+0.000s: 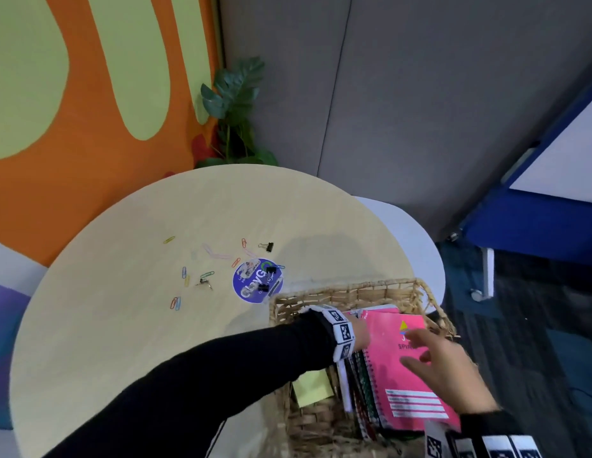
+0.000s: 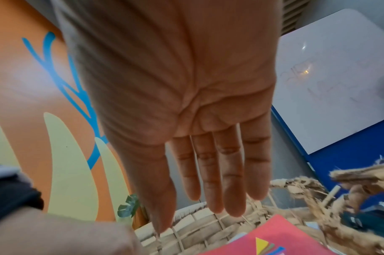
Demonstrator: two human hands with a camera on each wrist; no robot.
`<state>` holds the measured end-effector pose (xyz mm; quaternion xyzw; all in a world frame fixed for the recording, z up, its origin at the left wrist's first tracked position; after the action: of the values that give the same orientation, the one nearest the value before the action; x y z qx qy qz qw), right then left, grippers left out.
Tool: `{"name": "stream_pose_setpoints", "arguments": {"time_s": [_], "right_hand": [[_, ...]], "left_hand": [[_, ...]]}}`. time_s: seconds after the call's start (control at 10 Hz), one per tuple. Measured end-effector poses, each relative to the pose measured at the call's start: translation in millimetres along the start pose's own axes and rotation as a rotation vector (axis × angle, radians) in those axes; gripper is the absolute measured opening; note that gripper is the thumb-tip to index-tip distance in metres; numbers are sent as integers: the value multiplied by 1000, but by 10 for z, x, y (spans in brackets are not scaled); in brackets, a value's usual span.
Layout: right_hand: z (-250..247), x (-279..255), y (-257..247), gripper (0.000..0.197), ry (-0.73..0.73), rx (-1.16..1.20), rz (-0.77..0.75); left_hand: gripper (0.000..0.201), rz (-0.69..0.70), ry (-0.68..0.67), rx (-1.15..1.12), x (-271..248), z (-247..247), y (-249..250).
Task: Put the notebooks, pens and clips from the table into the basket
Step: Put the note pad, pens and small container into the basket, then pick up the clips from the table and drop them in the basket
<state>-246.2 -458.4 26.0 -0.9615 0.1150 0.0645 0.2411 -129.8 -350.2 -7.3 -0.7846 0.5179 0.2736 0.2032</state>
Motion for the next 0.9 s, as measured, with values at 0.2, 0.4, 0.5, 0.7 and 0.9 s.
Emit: {"name": "stream_pose_setpoints", "arguments": {"time_s": [0.2, 0.4, 0.5, 0.7, 0.9], "right_hand": [[38, 208, -139, 44, -92, -28, -33], [-156, 1067, -949, 37, -86, -107, -323], [3, 1630, -1497, 34, -122, -138, -497], [820, 2659, -2265, 30, -366, -255, -620], [1195, 3382, -2041, 42, -416, -429, -371]], "left_hand": [[15, -143, 77, -189, -274, -173, -277], [23, -527, 588, -843, -686, 212, -1434], [23, -795, 611, -964, -819, 746, -1979], [46, -1065, 495, -1052, -848, 1564, -2467], [37, -979, 546, -985, -638, 1783, -2575]]}}
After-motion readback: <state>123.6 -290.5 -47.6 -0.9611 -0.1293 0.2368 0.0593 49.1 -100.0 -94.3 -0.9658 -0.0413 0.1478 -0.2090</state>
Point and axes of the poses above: each hand's wrist, its own x-axis towards the middle knuckle, its own z-axis out of the palm, y = z × x, the point moved 3 cm from there along x, towards the middle knuckle, and after that the axes turned 13 degrees about -z, right-handed, at the moved point
